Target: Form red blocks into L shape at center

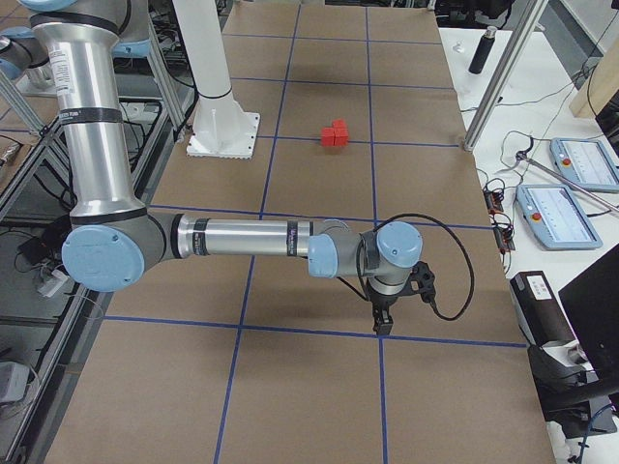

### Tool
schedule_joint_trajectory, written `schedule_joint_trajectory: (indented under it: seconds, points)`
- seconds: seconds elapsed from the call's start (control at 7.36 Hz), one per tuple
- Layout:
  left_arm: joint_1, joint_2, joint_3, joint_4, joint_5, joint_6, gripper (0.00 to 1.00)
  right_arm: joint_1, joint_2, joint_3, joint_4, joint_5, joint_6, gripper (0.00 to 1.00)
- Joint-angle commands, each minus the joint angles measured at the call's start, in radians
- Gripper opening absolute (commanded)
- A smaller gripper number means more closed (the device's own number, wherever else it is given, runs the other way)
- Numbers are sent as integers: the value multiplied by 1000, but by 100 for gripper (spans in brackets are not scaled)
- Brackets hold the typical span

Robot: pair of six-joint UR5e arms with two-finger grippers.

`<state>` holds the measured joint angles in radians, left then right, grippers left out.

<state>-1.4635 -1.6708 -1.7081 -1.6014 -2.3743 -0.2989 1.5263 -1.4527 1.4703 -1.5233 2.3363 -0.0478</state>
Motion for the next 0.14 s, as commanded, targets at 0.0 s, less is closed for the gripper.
schedule_joint_trajectory:
  seconds: [0.0]
  points:
    - [2, -1, -1, 0, -3, 0, 100, 0, 0, 1, 0, 0, 0, 100]
